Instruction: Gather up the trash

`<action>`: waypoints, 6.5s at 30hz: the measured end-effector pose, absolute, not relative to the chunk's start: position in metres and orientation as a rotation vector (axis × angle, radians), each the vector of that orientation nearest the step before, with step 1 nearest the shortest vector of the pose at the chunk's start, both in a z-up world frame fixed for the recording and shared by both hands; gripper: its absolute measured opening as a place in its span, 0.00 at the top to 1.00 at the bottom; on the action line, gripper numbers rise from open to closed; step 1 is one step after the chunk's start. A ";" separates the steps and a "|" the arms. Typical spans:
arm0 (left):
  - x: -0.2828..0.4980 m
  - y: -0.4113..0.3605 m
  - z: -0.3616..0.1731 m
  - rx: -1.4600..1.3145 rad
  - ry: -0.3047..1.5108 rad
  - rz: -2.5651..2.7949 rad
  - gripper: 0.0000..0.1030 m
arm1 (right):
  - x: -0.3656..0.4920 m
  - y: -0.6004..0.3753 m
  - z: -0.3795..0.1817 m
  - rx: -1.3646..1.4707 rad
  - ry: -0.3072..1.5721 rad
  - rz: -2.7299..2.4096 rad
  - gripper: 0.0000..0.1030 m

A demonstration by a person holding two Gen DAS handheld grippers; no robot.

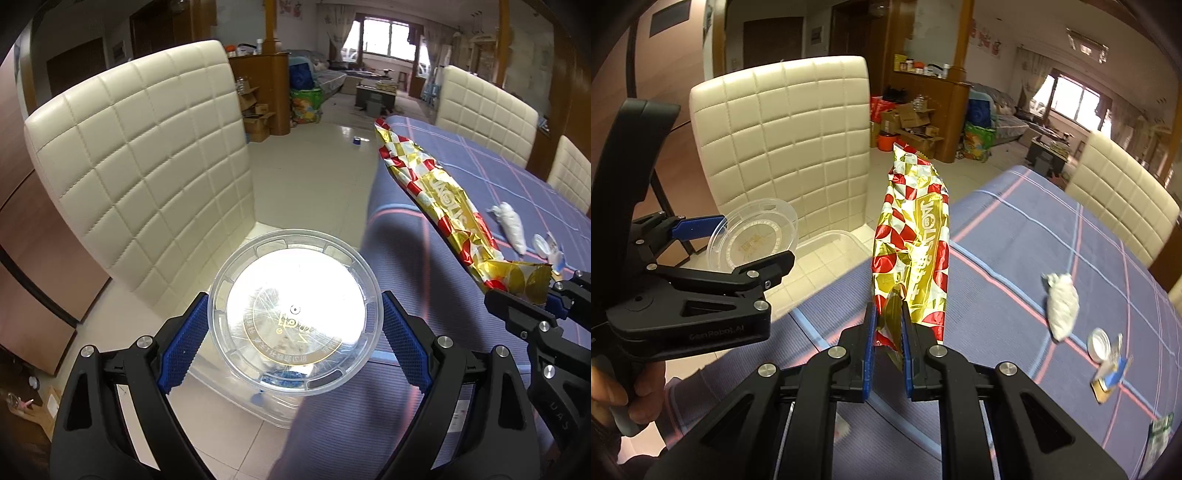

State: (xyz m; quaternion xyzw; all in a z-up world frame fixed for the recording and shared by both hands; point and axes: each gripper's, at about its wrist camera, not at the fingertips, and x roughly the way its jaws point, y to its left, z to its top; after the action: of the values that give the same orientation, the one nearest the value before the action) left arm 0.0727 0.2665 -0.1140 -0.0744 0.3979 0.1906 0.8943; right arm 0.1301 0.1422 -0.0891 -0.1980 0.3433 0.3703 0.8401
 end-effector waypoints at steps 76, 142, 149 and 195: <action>0.071 0.302 -0.130 -0.194 0.856 0.408 0.04 | 0.152 0.152 -0.093 -0.388 0.749 0.793 0.39; 0.283 0.050 -0.145 0.155 0.968 -0.099 0.72 | 0.262 -0.082 -0.135 -0.152 0.881 0.293 0.69; 0.258 0.059 -0.135 0.123 0.954 -0.093 0.73 | 0.245 -0.077 -0.124 -0.168 0.862 0.308 0.69; 0.103 0.199 -0.095 0.059 0.835 0.175 0.72 | 0.137 0.094 -0.078 -0.420 0.706 0.622 0.69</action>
State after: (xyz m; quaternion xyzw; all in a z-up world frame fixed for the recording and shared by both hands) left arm 0.1034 0.1991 -0.0948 0.0286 0.4049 0.0850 0.9100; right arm 0.1374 0.0943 -0.0778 -0.2008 0.3374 0.2973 0.8703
